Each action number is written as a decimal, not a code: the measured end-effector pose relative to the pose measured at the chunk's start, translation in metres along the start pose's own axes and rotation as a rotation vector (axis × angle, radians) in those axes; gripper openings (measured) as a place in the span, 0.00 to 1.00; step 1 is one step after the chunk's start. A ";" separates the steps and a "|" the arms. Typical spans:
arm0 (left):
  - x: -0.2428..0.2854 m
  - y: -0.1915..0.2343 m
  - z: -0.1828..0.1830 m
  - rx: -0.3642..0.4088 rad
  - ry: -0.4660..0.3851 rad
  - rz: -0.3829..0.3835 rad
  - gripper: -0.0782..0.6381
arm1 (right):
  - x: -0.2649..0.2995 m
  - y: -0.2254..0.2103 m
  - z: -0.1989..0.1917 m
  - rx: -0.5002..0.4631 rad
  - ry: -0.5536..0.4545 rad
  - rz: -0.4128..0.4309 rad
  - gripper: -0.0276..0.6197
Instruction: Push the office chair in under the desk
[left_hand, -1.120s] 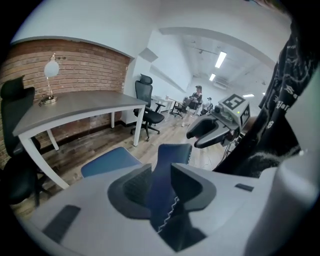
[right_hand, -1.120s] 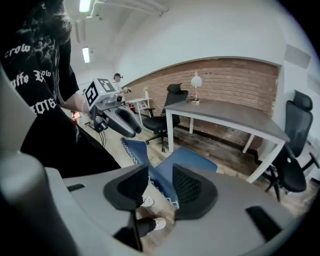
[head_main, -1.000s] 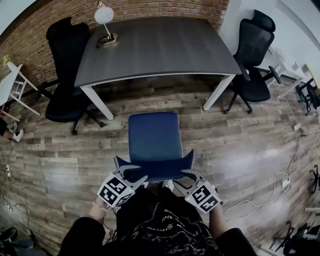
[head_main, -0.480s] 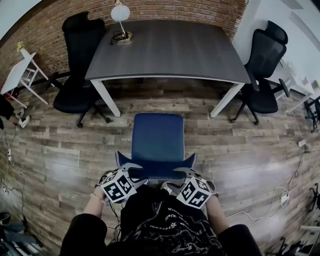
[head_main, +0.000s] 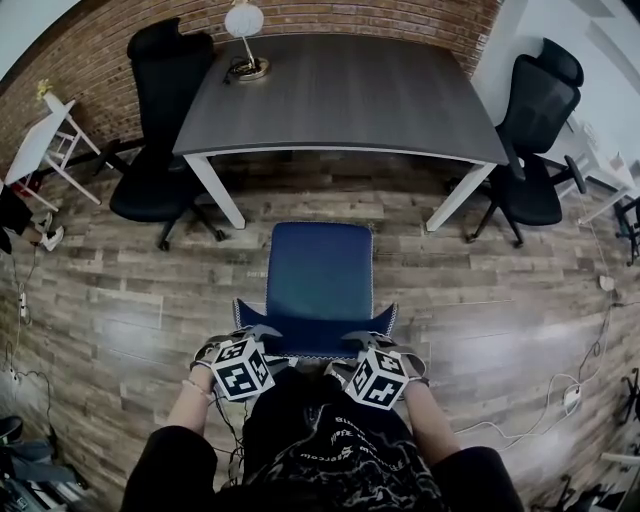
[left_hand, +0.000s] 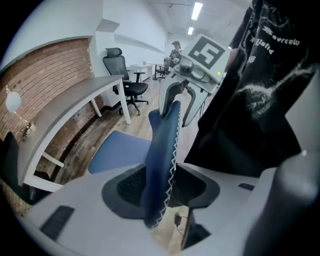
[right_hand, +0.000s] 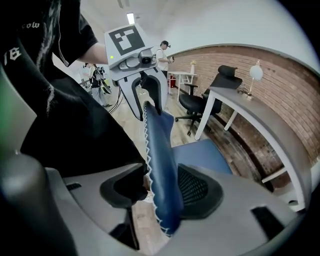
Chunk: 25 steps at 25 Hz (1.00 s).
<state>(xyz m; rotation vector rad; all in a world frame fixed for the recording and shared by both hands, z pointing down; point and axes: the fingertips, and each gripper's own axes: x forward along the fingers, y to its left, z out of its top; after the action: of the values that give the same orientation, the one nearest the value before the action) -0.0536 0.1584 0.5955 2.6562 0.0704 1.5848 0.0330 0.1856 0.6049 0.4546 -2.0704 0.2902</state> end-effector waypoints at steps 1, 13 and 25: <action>0.004 0.000 -0.002 0.001 0.007 -0.003 0.37 | 0.002 0.000 -0.002 -0.001 0.007 0.002 0.38; 0.038 0.001 -0.014 0.040 0.093 -0.009 0.37 | 0.021 -0.001 -0.010 -0.052 0.074 0.031 0.37; 0.048 0.007 -0.015 0.012 0.102 -0.037 0.36 | 0.030 -0.008 -0.009 -0.065 0.062 0.042 0.30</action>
<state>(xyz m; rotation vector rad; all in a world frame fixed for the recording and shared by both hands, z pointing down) -0.0442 0.1550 0.6454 2.5659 0.1331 1.7123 0.0295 0.1758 0.6356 0.3591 -2.0244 0.2581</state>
